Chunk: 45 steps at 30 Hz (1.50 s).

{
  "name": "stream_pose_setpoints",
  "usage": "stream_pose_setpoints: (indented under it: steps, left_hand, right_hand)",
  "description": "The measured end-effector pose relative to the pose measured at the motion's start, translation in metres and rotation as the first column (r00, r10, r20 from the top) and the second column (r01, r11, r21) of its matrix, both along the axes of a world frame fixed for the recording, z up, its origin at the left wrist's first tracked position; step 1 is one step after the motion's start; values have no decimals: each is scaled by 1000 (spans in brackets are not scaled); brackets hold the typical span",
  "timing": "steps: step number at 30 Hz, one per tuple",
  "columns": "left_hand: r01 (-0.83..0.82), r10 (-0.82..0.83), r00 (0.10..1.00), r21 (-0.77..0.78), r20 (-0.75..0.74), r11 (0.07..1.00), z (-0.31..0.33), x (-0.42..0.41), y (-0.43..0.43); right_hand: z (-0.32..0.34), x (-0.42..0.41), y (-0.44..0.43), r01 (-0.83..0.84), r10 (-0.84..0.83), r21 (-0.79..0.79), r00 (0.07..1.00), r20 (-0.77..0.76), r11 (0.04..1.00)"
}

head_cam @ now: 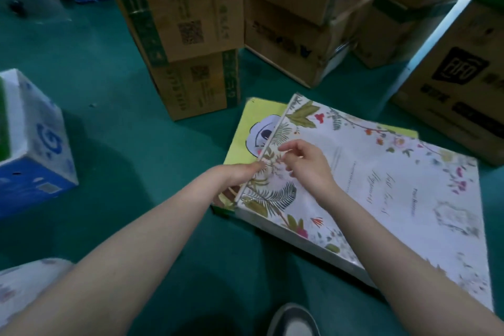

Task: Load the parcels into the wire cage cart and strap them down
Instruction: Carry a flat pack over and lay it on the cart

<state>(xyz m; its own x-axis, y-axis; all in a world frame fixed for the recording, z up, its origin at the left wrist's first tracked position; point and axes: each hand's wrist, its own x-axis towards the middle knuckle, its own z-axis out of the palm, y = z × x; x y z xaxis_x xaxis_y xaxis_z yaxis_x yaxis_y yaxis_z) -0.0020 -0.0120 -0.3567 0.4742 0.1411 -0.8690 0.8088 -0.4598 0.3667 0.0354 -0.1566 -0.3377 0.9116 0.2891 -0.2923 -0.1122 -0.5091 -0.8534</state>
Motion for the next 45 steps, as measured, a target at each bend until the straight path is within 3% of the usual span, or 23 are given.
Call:
stream_pose_setpoints:
  steps: [3, 8, 12, 16, 17, 19, 21, 23, 27, 31, 33, 35, 37, 41, 43, 45]
  left_hand:
    - [-139, 144, 989, -97, 46, 986, -6, 0, -5]
    - [-183, 222, 964, -239, 147, 954, -8, 0, -7]
    - [-184, 285, 931, -381, 227, 906, -11, 3, -9]
    - [-137, 288, 910, -439, 298, 888, 6, 20, -5]
    - [-116, 274, 910, -443, 311, 889, 14, 27, -4]
    - [-94, 257, 911, -442, 324, 892, 32, 38, 0]
    - [-99, 251, 917, -433, 309, 896, 45, 44, 4]
    - [-134, 266, 920, -406, 289, 904, 54, 44, 11]
    - [-158, 233, 931, -264, 281, 952, 73, 36, 29]
    - [-106, 137, 922, -106, 362, 989, 102, 21, 56]
    - [-30, 33, 904, -14, 427, 999, 118, 12, 71]
    - [36, -185, 823, 275, 537, 961, 137, 0, 95]
    - [113, -423, 720, 508, 550, 854, 151, -15, 122]
    - [298, -555, 659, 501, 508, 813, 153, -55, 156]
    - [210, -549, 607, 550, 575, 808, 147, -70, 158]
    - [51, -405, 542, 452, 737, 891, 153, -83, 160]
  right_hand:
    - [-21, -26, -9, -171, 209, -208, 961, 178, 963]
    - [-42, -36, 7, -165, 245, -326, 944, 220, 931]
    - [-27, -37, 6, -228, 318, -340, 917, 240, 912]
    - [11, -40, -12, -258, 293, -185, 935, 200, 948]
    - [22, -44, -15, -265, 313, -228, 926, 210, 937]
    - [31, -51, -19, -268, 428, -485, 866, 258, 833]
    - [39, -56, -16, -100, 510, -698, 756, 411, 709]
    - [49, -60, -9, 17, 515, -749, 715, 472, 663]
    - [55, -61, 2, 154, 474, -663, 584, 659, 733]
    - [79, -56, 16, 170, 444, -554, 432, 785, 815]
    - [99, -54, 23, 153, 443, -535, 402, 802, 831]
    - [119, -53, 32, 133, 454, -545, 412, 790, 828]
    - [138, -53, 41, 67, 485, -570, 450, 750, 819]
    - [170, -57, 65, -115, 544, -577, 520, 659, 808]
    - [185, -62, 78, -179, 553, -552, 527, 645, 814]
    - [202, -66, 94, -255, 545, -490, 522, 655, 834]
